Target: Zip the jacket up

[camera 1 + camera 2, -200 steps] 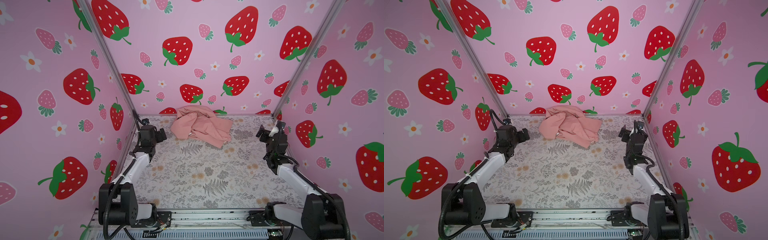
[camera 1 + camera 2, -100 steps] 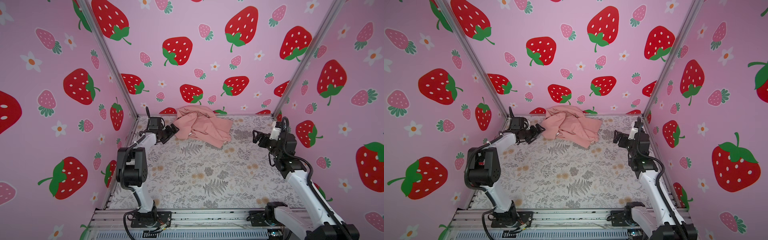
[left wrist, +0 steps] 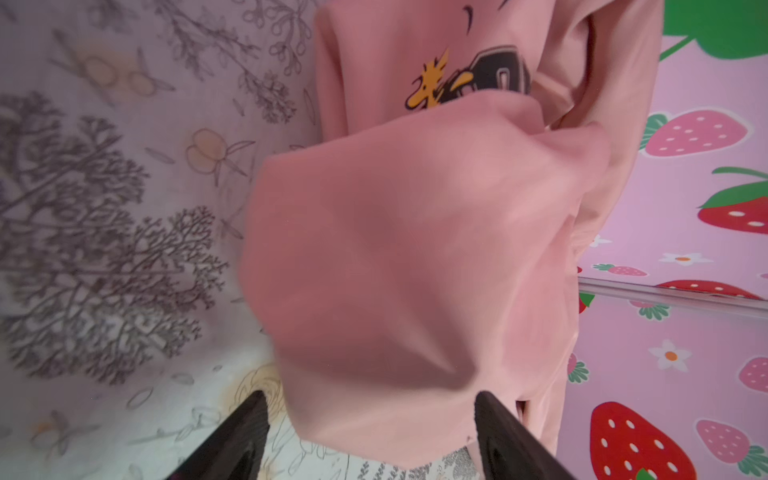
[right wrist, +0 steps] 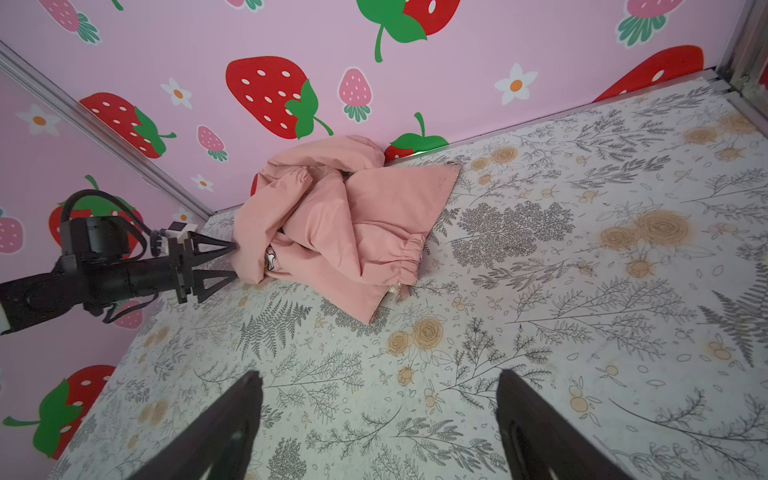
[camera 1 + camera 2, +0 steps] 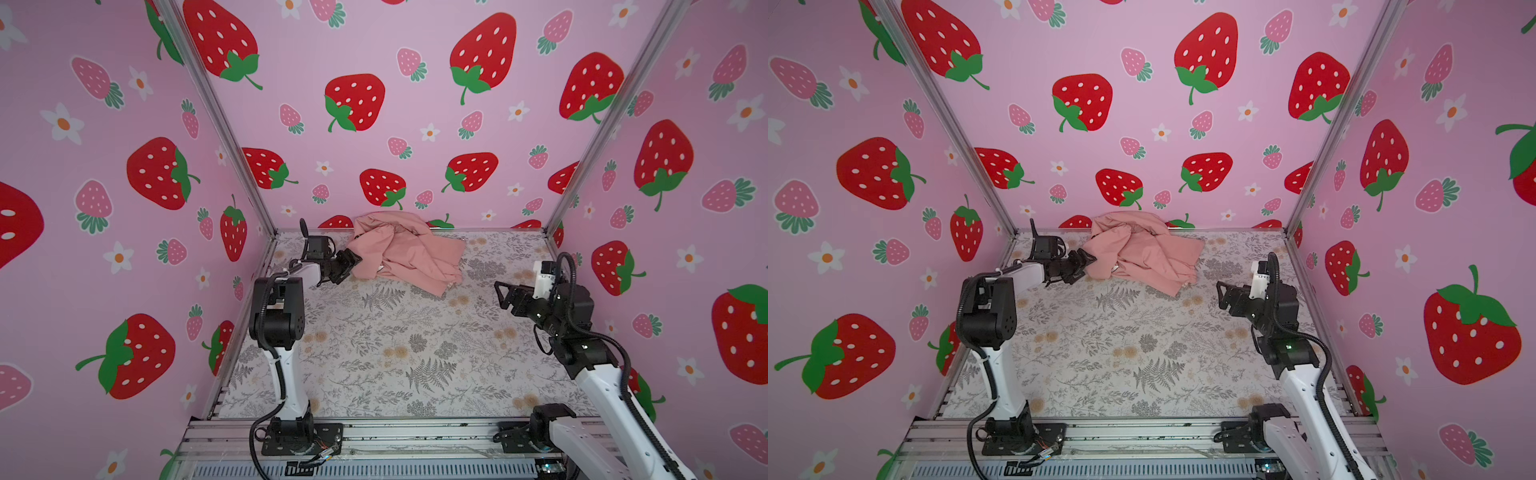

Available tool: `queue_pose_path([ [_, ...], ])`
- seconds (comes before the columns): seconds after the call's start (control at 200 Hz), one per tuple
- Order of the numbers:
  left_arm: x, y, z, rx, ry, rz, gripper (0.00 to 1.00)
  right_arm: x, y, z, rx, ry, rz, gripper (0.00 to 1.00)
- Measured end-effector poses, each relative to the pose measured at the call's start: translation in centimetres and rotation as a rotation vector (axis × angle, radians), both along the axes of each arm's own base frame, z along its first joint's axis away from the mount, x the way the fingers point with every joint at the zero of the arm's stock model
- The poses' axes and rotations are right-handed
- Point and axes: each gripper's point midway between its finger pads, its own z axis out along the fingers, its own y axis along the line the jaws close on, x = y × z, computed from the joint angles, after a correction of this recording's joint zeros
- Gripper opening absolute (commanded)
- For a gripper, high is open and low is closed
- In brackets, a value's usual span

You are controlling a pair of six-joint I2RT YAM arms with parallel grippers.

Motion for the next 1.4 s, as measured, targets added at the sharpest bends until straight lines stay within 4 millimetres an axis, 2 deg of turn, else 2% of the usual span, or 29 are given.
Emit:
queue_pose_path([
  [0.07,0.7,-0.6,-0.3,-0.023,-0.002,-0.016,0.25,-0.2,0.3,-0.2,-0.001,0.009,0.014,0.82],
  [0.175,0.8,-1.3,0.1,-0.052,-0.006,-0.034,0.0,-0.2,1.0,-0.7,-0.004,0.026,0.036,0.83],
  [0.27,0.5,-1.8,2.2,-0.06,-0.032,-0.05,0.0,-0.3,1.9,-1.4,-0.012,0.046,0.065,0.88],
  [0.37,-0.3,-2.9,7.3,-0.063,-0.101,-0.077,0.0,-0.2,3.3,-2.1,-0.025,0.064,0.104,0.9],
  [0.445,-1.1,-4.2,12.8,-0.061,-0.186,-0.112,0.0,0.2,4.8,-2.7,-0.043,0.084,0.138,0.88],
  [0.52,-2.3,-5.9,19.3,-0.063,-0.298,-0.157,0.0,0.9,6.6,-2.9,-0.072,0.094,0.177,0.87],
  [0.645,-5.2,-8.5,29.4,-0.09,-0.484,-0.236,0.0,2.0,9.8,-1.9,-0.106,0.066,0.243,0.89],
  [0.745,-8.0,-10.3,35.6,-0.116,-0.595,-0.293,0.0,2.8,12.6,-0.4,-0.123,0.021,0.307,0.92],
  [0.815,-9.5,-11.0,38.6,-0.129,-0.648,-0.319,0.0,3.1,14.9,0.7,-0.129,-0.012,0.364,0.94],
  [0.885,-10.8,-11.5,40.4,-0.141,-0.674,-0.338,0.0,2.8,17.3,1.7,-0.127,-0.044,0.43,0.96],
  [1.016,-12.5,-12.2,42.1,-0.15,-0.684,-0.362,0.0,0.6,21.3,3.2,-0.105,-0.098,0.564,0.99],
  [1.136,-14.2,-13.0,42.8,-0.16,-0.682,-0.384,0.0,-1.3,23.6,4.7,-0.087,-0.143,0.635,1.0],
  [1.156,-14.5,-13.1,43.0,-0.162,-0.683,-0.387,0.0,-1.4,23.9,4.9,-0.086,-0.147,0.641,0.98],
  [1.236,-15.6,-13.5,43.5,-0.166,-0.688,-0.396,0.0,-1.3,25.0,5.4,-0.077,-0.153,0.652,0.78],
  [1.306,-16.4,-13.9,44.0,-0.169,-0.693,-0.405,0.0,-0.4,25.5,5.0,-0.088,-0.143,0.639,0.48],
  [1.401,-17.1,-14.5,44.0,-0.172,-0.688,-0.419,0.0,0.7,25.6,3.0,-0.13,-0.098,0.601,0.09],
])
